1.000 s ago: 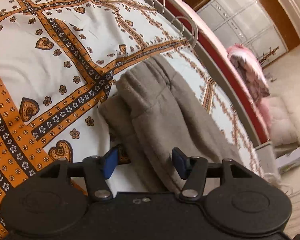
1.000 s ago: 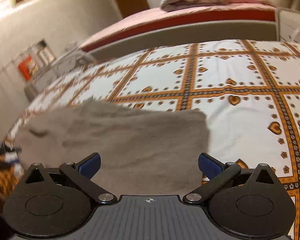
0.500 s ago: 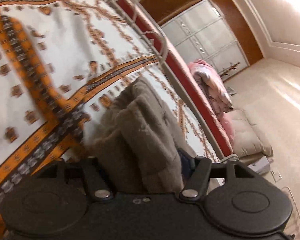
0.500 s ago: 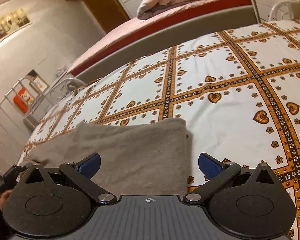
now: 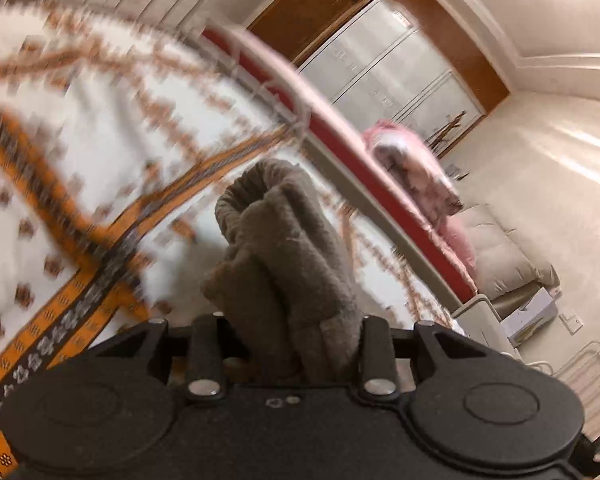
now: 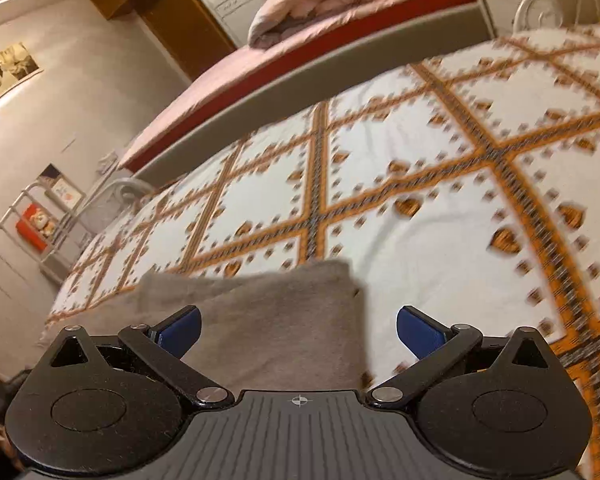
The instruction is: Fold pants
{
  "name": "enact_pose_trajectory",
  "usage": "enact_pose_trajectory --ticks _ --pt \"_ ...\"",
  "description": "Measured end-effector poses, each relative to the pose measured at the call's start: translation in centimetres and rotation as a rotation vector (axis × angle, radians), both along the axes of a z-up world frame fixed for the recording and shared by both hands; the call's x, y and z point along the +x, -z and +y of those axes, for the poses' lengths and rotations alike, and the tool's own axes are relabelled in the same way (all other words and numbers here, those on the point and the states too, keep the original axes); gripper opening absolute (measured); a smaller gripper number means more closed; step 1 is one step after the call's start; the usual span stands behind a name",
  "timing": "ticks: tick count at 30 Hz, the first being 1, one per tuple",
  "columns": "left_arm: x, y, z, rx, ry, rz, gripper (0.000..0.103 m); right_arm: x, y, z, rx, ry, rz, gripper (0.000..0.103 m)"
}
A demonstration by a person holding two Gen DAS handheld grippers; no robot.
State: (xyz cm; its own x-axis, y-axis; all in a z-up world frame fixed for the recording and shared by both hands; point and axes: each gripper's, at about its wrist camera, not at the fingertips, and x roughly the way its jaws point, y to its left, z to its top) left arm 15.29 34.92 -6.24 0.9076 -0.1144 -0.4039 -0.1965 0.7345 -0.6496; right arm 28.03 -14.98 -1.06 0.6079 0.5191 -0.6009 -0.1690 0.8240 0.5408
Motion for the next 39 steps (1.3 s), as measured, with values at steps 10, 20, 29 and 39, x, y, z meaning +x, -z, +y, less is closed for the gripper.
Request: enact_pose_trajectory --ticks 10,20,29,39 --pt "2.3 -8.5 -13.9 0.397 0.172 -0.053 0.022 -0.1 0.0 -5.6 0.034 0.154 0.020 0.103" --pt "6.4 -9.0 -27.9 0.490 0.409 -0.086 0.023 -1.1 0.9 -10.4 0.145 0.282 0.084 0.103" --pt "8.8 -6.2 -38.9 0.634 0.582 -0.025 0.022 -2.7 0.7 -13.4 0.175 0.338 0.090 0.103" --pt "9.1 -3.3 -45.8 0.750 0.742 0.055 0.034 -3.6 0.9 -14.5 0.160 0.357 0.109 0.103"
